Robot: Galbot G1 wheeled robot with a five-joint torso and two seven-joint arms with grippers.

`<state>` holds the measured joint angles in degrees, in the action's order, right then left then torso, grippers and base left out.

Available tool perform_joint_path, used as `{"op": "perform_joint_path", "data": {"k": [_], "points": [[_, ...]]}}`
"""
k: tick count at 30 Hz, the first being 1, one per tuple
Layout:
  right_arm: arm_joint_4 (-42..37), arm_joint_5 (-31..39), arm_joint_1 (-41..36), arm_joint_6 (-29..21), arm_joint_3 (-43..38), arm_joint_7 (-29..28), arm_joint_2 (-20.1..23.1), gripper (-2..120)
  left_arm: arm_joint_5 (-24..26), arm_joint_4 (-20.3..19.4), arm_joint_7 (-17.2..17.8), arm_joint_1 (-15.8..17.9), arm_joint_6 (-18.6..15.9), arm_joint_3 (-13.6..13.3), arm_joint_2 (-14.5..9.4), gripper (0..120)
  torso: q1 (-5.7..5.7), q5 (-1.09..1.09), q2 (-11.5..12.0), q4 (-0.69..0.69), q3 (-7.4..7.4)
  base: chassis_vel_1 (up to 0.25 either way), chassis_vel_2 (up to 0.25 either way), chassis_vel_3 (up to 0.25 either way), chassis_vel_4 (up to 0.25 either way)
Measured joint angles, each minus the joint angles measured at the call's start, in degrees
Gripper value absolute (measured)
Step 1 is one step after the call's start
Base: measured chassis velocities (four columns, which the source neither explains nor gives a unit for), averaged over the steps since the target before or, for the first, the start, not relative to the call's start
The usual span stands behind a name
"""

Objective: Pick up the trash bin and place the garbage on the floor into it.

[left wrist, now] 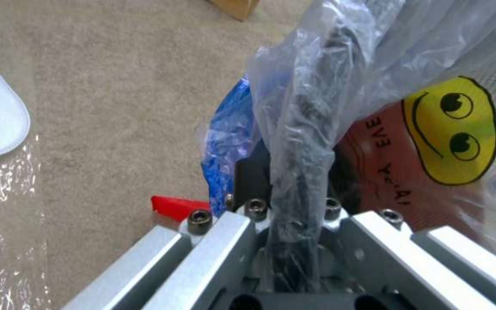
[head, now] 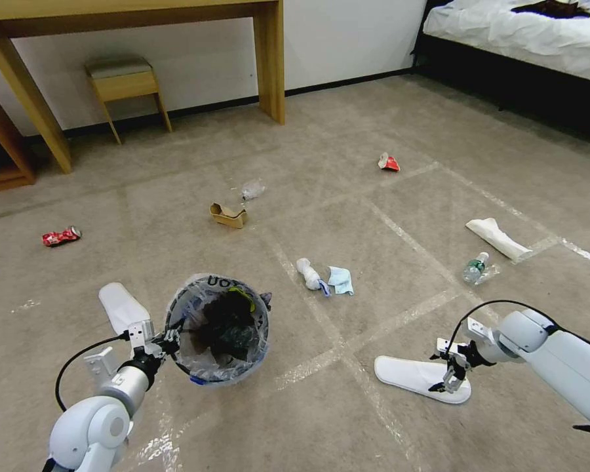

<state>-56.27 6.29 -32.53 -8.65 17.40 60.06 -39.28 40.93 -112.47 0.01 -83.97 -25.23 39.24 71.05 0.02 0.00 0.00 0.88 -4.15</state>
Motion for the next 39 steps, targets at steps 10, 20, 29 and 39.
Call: {"op": "perform_joint_path", "data": {"k": [10, 20, 29, 39], "points": [[2.74, -0.92, 0.73, 0.75, 0.06, 0.35, -1.35, 100, -0.26, 0.1, -0.12, 0.04, 0.11, 0.09, 0.16, 0, 0.0, 0.01, 0.0, 0.0, 0.0, 0.0, 0.0, 0.0, 0.0], [8.01, -3.13, 1.17, 2.23, -0.17, 0.31, -5.08, 100, -0.25, 0.62, -0.13, 0.4, 0.11, 0.06, 0.27, 0, 0.0, 0.01, 0.0, 0.0, 0.0, 0.0, 0.0, 0.0, 0.0], [18.74, -8.28, 2.95, 6.03, -2.22, 0.36, -11.19, 100, -0.56, 1.34, -0.18, 0.41, 0.25, -0.14, 0.57, 0, 0.0, 0.09, -0.02, 0.02, 0.02, 0.0, 0.0, 0.0, 0.0], [21.12, -11.39, 2.54, 7.26, -4.34, 0.25, -12.65, 100, -0.61, 1.89, -0.18, 1.19, 0.26, -0.7, 0.53, 0, -0.02, 0.09, -0.06, -0.01, 0.04, 0.0, 0.0, 0.0, 0.0]]}}
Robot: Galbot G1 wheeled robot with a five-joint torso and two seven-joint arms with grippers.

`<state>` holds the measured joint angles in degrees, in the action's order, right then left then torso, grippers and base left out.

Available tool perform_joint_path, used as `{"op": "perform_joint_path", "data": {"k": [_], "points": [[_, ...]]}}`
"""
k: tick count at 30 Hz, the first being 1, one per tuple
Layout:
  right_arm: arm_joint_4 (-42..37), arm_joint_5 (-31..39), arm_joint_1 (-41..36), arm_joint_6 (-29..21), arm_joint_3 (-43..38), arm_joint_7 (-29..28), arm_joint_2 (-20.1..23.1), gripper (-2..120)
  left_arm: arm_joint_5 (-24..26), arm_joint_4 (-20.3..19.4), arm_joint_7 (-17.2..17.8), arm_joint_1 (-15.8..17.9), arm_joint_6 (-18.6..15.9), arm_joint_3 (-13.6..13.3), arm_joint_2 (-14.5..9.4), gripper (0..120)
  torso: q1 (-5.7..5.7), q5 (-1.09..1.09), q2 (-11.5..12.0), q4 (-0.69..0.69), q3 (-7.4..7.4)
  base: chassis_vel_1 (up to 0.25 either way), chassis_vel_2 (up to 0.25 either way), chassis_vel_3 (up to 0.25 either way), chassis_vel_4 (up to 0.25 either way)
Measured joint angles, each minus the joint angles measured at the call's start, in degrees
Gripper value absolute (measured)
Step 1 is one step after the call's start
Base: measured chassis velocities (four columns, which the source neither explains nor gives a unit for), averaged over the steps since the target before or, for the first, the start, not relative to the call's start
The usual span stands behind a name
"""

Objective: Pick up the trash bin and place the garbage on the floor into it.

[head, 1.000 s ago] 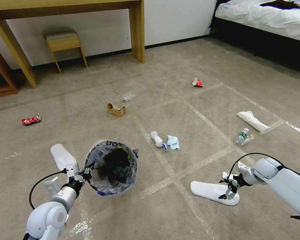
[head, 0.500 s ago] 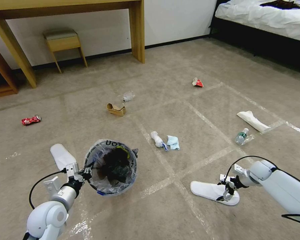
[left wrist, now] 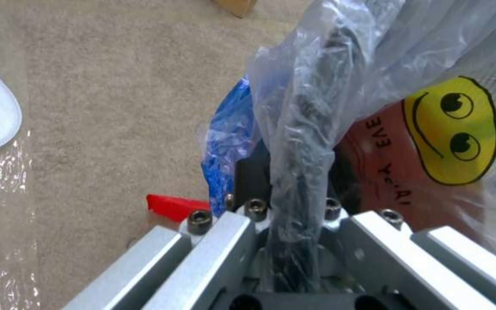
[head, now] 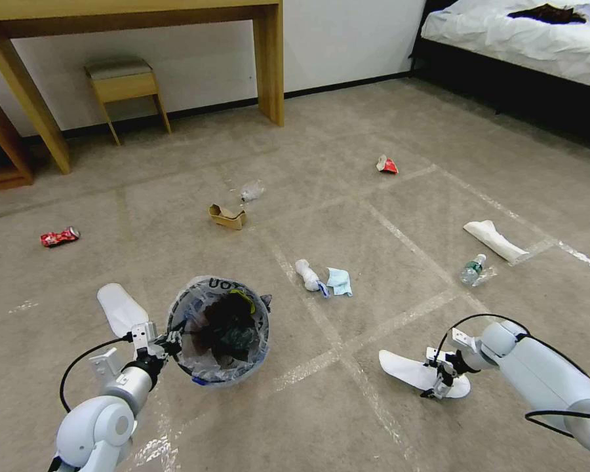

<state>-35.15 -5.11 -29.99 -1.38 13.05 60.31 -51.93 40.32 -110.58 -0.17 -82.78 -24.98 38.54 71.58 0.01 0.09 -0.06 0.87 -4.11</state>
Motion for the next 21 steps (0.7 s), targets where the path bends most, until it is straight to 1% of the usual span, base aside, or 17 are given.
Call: {"op": "perform_joint_path", "data": {"k": [3, 4, 5, 7, 8, 9, 11, 13, 14, 16, 19, 21], "points": [[-0.69, -0.26, -0.68, 0.02, -0.69, -0.42, 0.5, 96, -0.02, 0.06, 0.0, 0.12, 0.0, -0.08, -0.03, 0, 0.0, -0.03, 0.01, -0.02, -0.01, 0.0, 0.0, 0.0, 0.0], [-1.16, -0.28, -0.92, 0.01, -0.81, -0.67, 0.81, 93, -0.02, 0.07, 0.0, 0.12, 0.0, -0.08, -0.04, 0, 0.0, -0.05, 0.02, -0.02, -0.02, 0.0, 0.0, 0.0, 0.0], [-1.16, -0.28, -0.92, 0.01, -0.81, -0.67, 0.81, 93, -0.02, 0.07, 0.0, 0.12, 0.0, -0.08, -0.04, 0, 0.0, -0.05, 0.02, -0.02, -0.02, 0.0, 0.0, 0.0, 0.0], [-1.96, -0.45, -1.27, -0.04, -0.94, -1.02, 1.31, 87, -0.04, 0.07, 0.0, 0.12, 0.0, -0.06, -0.02, 0, 0.0, -0.08, 0.04, -0.02, -0.03, 0.0, 0.0, 0.0, 0.0], [-1.96, -0.45, -1.27, -0.04, -0.94, -1.02, 1.31, 87, -0.04, 0.07, 0.0, 0.12, 0.0, -0.06, -0.02, 0, 0.0, -0.08, 0.04, -0.02, -0.03, 0.0, 0.0, 0.0, 0.0], [-2.54, -0.49, -1.45, -0.23, -1.0, -1.36, 1.57, 82, -0.07, 0.06, 0.0, 0.06, 0.0, -0.01, 0.02, 0, 0.0, -0.08, 0.05, -0.01, -0.03, 0.0, 0.0, 0.0, 0.0], [-2.9, -0.49, -1.52, -0.45, -1.01, -1.54, 1.72, 81, -0.09, 0.0, 0.0, 0.01, 0.01, 0.04, 0.05, 0, 0.0, -0.08, 0.05, 0.0, -0.04, 0.0, 0.0, 0.0, 0.0], [-3.88, -0.5, -1.77, -1.05, -1.07, -2.23, 2.03, 72, -0.18, -0.27, -0.03, -0.16, 0.11, 0.19, 0.15, 0, 0.0, -0.08, 0.06, 0.01, -0.04, 0.0, 0.0, 0.0, 0.0], [-3.88, -0.5, -1.77, -1.05, -1.07, -2.23, 2.03, 72, -0.18, -0.27, -0.03, -0.16, 0.11, 0.19, 0.15, 0, 0.0, -0.08, 0.06, 0.01, -0.04, 0.0, 0.0, 0.0, 0.0], [-5.11, -0.32, -2.11, -1.66, -1.18, -2.88, 2.49, 65, -0.24, -0.66, -0.06, -0.44, 0.19, 0.32, 0.21, 0, 0.01, -0.12, 0.07, 0.01, -0.05, 0.0, 0.0, 0.0, 0.0], [-5.54, -0.17, -2.26, -1.82, -1.22, -3.09, 2.69, 61, -0.27, -0.76, -0.1, -0.56, 0.26, 0.36, 0.22, 0, 0.01, -0.13, 0.07, 0.0, -0.05, 0.0, 0.0, 0.0, 0.0], [-7.07, 0.22, -2.86, -2.42, -1.59, -3.63, 3.4, 53, -0.35, -1.12, -0.17, -0.75, 0.29, 0.41, 0.22, 0, 0.01, -0.18, 0.08, 0.0, -0.07, 0.0, 0.0, 0.0, 0.0]]}}
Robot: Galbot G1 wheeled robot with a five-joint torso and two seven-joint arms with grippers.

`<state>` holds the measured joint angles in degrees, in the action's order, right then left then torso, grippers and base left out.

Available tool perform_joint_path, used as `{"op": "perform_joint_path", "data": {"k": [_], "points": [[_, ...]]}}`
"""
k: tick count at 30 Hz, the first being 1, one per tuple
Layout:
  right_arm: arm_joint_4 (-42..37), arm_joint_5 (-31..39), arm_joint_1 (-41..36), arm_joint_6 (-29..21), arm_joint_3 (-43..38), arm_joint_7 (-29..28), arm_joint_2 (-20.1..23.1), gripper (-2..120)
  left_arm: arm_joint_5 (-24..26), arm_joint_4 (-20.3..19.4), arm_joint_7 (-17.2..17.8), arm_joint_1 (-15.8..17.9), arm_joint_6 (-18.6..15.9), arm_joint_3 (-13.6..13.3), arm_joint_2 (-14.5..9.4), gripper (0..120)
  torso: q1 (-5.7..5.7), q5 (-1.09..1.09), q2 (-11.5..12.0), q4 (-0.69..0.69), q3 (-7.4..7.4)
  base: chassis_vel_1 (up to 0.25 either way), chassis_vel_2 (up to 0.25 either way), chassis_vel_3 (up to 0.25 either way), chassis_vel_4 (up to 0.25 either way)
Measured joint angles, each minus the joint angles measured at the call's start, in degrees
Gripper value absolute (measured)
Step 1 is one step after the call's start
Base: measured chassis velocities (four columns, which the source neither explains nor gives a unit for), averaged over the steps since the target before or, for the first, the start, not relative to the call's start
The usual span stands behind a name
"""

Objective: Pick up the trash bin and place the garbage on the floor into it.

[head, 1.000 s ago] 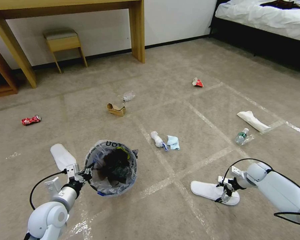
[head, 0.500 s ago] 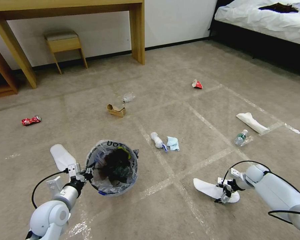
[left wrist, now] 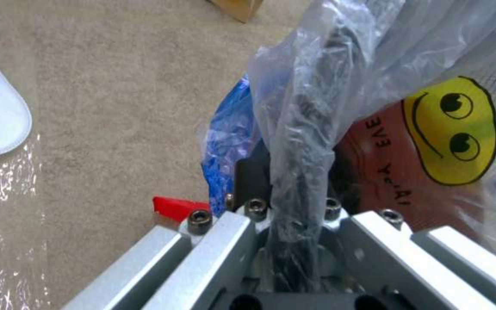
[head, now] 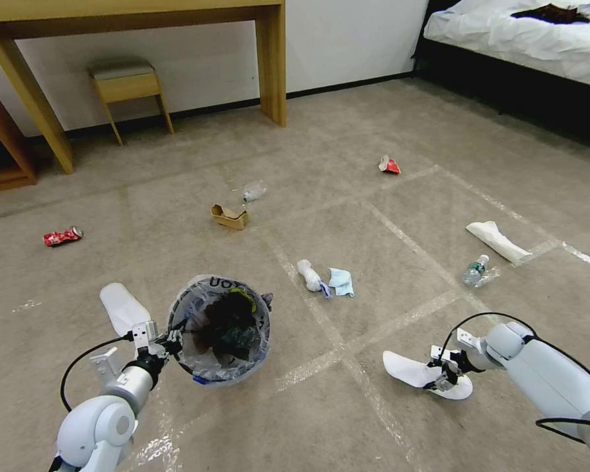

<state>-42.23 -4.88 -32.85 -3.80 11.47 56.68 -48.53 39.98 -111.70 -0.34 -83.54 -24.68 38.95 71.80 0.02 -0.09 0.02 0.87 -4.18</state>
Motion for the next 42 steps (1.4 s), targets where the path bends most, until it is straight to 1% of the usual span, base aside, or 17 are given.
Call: {"op": "perform_joint_path", "data": {"k": [3, 4, 5, 6, 9, 13, 15, 25, 30, 32, 33, 35, 36, 38, 39, 41, 42], "points": [[-0.49, 0.16, -0.23, -0.17, -0.13, -0.22, 0.25, 50, -0.02, -0.12, -0.02, -0.03, 0.0, 0.0, 0.01, 0, 0.0, -0.02, 0.0, 0.0, 0.0, 0.0, 0.0, 0.0, 0.0], [-1.87, 0.6, -0.83, -0.61, -0.5, -0.83, 0.97, 39, -0.28, -0.32, -0.03, -0.07, 0.01, -0.16, 0.11, 0, 0.01, -0.04, 0.01, 0.01, -0.01, 0.0, 0.0, 0.0, 0.0], [-1.87, 0.6, -0.83, -0.61, -0.5, -0.83, 0.97, 39, -0.28, -0.32, -0.03, -0.07, 0.01, -0.16, 0.11, 0, 0.01, -0.04, 0.01, 0.01, -0.01, 0.0, 0.0, 0.0, 0.0], [-2.61, 0.88, -1.25, -0.83, -0.81, -1.18, 1.51, 33, -0.46, -0.5, -0.04, -0.1, 0.01, -0.34, 0.19, 0, 0.01, -0.04, 0.01, 0.02, -0.02, 0.0, 0.0, 0.0, 0.0], [-3.55, 1.32, -1.48, -1.28, -1.16, -1.54, 2.4, 22, -0.55, -0.7, -0.15, -0.16, 0.01, -0.52, 0.31, 0, 0.01, 0.0, 0.02, 0.05, -0.02, 0.0, 0.0, 0.0, 0.0], [-4.45, 1.87, -1.5, -1.57, -1.34, -1.71, 3.14, 12, -0.61, -0.82, -0.23, -0.18, 0.02, -0.53, 0.36, 0, 0.01, 0.03, 0.02, 0.05, 0.0, 0.0, 0.0, 0.0, 0.0], [-5.95, 2.56, -1.56, -1.97, -1.67, -2.11, 4.21, 1, -0.73, -1.07, -0.29, -0.27, 0.01, -0.57, 0.51, 0, 0.01, 0.06, 0.01, 0.02, 0.01, 0.0, 0.0, 0.0, 0.0], [-10.9, 3.85, -3.01, -2.75, -4.15, -3.84, 7.44, 0, -1.33, -1.87, -0.34, -0.75, 0.03, -1.17, 0.84, 0, 0.01, 0.09, 0.0, 0.01, 0.03, 0.0, 0.0, 0.0, 0.0], [-17.07, 7.01, -7.6, -3.82, -9.36, -5.77, 11.2, 0, -1.47, -2.33, -0.39, -0.98, 0.03, -1.4, 0.5, 0, 0.01, 0.09, 0.0, 0.01, 0.03, 0.0, 0.0, 0.0, 0.0], [-17.07, 7.01, -7.6, -3.82, -9.36, -5.77, 11.2, 0, -1.47, -2.33, -0.39, -0.98, 0.03, -1.4, 0.5, 0, 0.01, 0.09, 0.0, 0.01, 0.03, 0.0, 0.0, 0.0, 0.0], [-20.02, 8.31, -10.45, -4.25, -12.43, -6.38, 12.6, 0, -1.61, -2.39, -0.43, -0.99, 0.03, -1.4, 0.34, 0, 0.01, 0.09, -0.01, 0.01, 0.03, 0.0, 0.0, 0.0, 0.0], [-31.41, 14.41, -22.21, -5.84, -23.62, -9.3, 17.61, 0, -2.28, -2.51, -0.87, -1.09, 0.29, -1.52, 0.0, 0, 0.01, 0.09, -0.01, 0.05, 0.04, 0.0, 0.0, 0.0, 0.0], [-31.41, 14.41, -22.21, -5.84, -23.62, -9.3, 17.61, 0, -2.28, -2.51, -0.87, -1.09, 0.29, -1.52, 0.0, 0, 0.01, 0.09, -0.01, 0.05, 0.04, 0.0, 0.0, 0.0, 0.0], [-37.27, 20.19, -27.3, -6.19, -27.91, -12.2, 20.36, 0, -2.4, -2.52, -1.06, -1.22, 0.48, -1.68, -0.12, 0, 0.01, 0.1, -0.02, 0.02, 0.04, 0.0, 0.0, 0.0, 0.0], [-37.27, 20.19, -27.3, -6.19, -27.91, -12.2, 20.36, 0, -2.4, -2.52, -1.06, -1.22, 0.48, -1.68, -0.12, 0, 0.01, 0.1, -0.02, 0.02, 0.04, 0.0, 0.0, 0.0, 0.0], [-43.82, 27.09, -32.97, -6.69, -34.25, -14.55, 21.52, 0, -2.55, -2.53, -1.12, -1.31, 0.66, -1.94, -0.15, 0, 0.01, 0.1, -0.02, 0.02, 0.04, 0.0, 0.0, 0.0, 0.0], [-43.82, 27.09, -32.97, -6.69, -34.25, -14.55, 21.52, 0, -2.55, -2.53, -1.12, -1.31, 0.66, -1.94, -0.15, 0, 0.01, 0.1, -0.02, 0.02, 0.04, 0.0, 0.0, 0.0, 0.0]]}}
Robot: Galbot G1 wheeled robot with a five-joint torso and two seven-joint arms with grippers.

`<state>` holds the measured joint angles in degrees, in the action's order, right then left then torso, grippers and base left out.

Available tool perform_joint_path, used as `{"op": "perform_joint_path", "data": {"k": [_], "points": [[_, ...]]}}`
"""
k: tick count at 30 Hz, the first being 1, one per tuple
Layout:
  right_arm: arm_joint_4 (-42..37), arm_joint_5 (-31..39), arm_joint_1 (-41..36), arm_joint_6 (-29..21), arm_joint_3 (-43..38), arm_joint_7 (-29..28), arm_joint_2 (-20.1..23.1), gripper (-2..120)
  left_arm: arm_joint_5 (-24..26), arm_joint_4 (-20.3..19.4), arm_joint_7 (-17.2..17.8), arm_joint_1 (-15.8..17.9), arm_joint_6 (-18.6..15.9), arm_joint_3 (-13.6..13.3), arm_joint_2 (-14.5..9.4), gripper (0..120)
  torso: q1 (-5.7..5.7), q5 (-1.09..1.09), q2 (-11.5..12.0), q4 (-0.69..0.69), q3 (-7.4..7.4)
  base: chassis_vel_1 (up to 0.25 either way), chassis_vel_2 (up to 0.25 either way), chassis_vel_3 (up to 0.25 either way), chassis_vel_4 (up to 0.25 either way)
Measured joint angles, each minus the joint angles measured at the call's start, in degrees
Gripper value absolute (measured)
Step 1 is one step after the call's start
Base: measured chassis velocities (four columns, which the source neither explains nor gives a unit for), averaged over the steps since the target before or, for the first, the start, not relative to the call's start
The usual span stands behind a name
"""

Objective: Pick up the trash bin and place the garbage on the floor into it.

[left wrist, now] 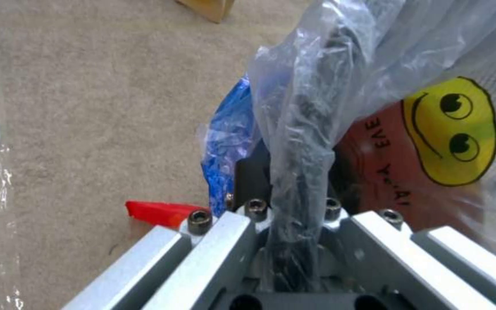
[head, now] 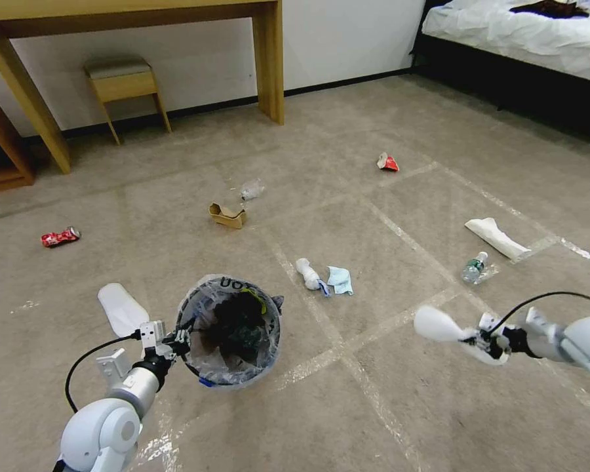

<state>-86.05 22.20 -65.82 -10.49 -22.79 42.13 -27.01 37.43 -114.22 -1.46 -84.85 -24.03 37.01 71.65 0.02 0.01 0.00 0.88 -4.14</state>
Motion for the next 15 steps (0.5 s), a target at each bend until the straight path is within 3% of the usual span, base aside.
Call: {"op": "perform_joint_path", "data": {"k": [4, 15], "points": [[-6.65, 5.01, -1.82, -1.2, -4.15, -1.57, -0.68, 0, -0.14, -0.45, -0.05, -0.5, 0.21, 0.36, 0.24, 0, 0.0, 0.0, 0.0, -0.02, 0.0, 0.0, 0.0, 0.0, 0.0], [-19.08, 15.71, -1.19, -4.45, -5.4, -5.97, -1.5, 0, -1.02, -0.73, -0.19, -0.85, 0.24, 0.43, 0.35, 0, 0.0, 0.01, 0.0, 0.0, 0.0, 0.0, 0.0, 0.0, 0.0]]}}
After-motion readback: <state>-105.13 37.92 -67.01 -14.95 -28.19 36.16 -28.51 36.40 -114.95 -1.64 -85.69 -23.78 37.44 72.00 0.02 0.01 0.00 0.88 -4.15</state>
